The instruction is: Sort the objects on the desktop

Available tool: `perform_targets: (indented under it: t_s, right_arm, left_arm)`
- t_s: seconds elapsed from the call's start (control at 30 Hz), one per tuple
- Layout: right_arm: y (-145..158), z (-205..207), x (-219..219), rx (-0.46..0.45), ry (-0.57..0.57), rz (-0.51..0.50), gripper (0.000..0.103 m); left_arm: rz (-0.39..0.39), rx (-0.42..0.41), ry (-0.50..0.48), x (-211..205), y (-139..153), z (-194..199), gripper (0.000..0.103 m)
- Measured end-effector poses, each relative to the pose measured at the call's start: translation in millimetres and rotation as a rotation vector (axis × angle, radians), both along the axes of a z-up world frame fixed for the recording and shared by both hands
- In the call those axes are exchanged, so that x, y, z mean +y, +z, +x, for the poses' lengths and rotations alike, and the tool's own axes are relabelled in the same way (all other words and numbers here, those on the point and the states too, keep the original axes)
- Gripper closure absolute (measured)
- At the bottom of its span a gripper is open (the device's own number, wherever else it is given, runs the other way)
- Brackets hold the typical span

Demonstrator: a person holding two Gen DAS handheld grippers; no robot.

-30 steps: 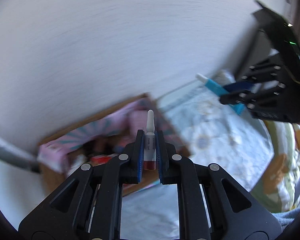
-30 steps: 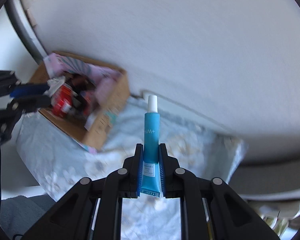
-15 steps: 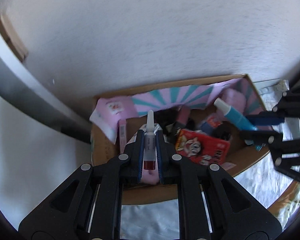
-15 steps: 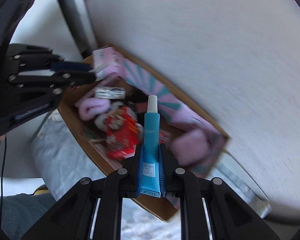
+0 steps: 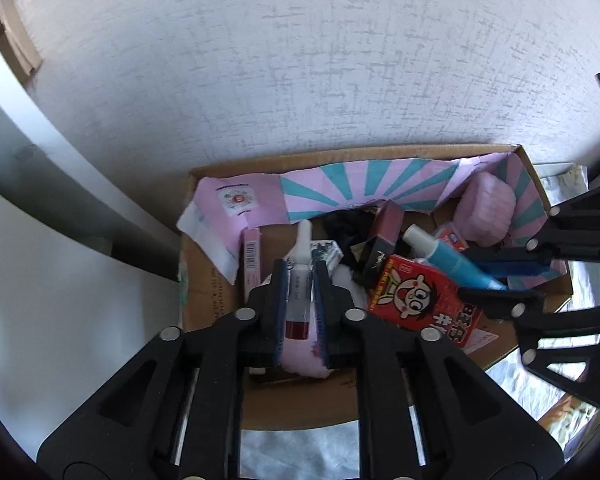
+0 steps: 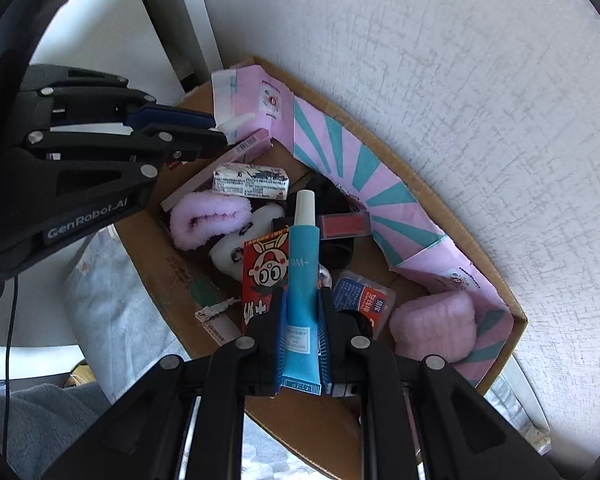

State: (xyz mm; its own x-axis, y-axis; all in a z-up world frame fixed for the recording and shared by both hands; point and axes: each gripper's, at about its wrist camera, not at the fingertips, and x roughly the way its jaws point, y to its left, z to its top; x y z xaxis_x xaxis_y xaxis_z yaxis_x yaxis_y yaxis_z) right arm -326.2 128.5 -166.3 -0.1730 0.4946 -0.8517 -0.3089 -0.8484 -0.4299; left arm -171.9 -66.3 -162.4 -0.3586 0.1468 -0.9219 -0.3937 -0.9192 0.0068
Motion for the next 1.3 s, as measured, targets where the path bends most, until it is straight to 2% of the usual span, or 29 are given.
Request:
perform_targets:
  t_s: [0.03,0.07,0.1,0.13,0.17,0.23,0.37,0.73,0.8,0.87,0.9,1.07,1.3]
  right_arm:
    - [-2,-1,0,-0.002,0.0,-0.006,0.089]
    - [-2,0,0,0.008,0.0,-0.002,0.082]
    - [-3,1,-1,0.018,-0.002,0.01,0.073]
    - [-3,2,-1,0.02,-0.008,0.02,0.04]
    - [-4,4,-1,0.021,-0.02,0.029,0.001]
    - [-5,8,0,0.038,-0.037,0.034,0.001]
    - [-6,14,6,0.06,-0.074,0.02,0.001]
    - [6,25,-5,0.096,-0.062,0.066,0.001]
    - [10,30,-8,0.106,-0.079,0.08,0.001]
    - [15,37,-9,0.122,-0.12,0.096,0.001]
    - [18,42,-10,0.033,-0.023,0.164,0.001]
    - [38,64,-24,0.091,-0.101,0.22,0.001]
    - [80,108,-62,0.229,-0.229,0.317,0.001]
  left_arm:
    - [0.0,-0.022,0.015,0,-2,-1,0.006]
    - [0.008,-0.039,0.03,-1,-3,-1,0.0]
    - [0.038,-0.055,0.031,-2,-3,0,0.0]
    - [0.08,-0.095,0.022,-2,-4,0,0.0]
    - [0.102,-0.121,0.018,-2,-4,0,0.0]
    - [0.135,-0.134,0.027,-3,-4,2,0.0]
    - [0.102,-0.076,0.032,0,3,7,0.0]
    - [0.132,-0.056,0.061,-2,15,11,0.0]
    - [0.147,-0.069,0.069,-2,20,15,0.0]
    - [0.127,-0.044,0.088,-1,29,22,0.0]
    - [0.122,-0.026,0.094,-1,34,25,0.0]
    - [0.094,0.066,0.153,1,65,49,0.0]
    - [0.09,0.131,0.155,17,100,85,0.0]
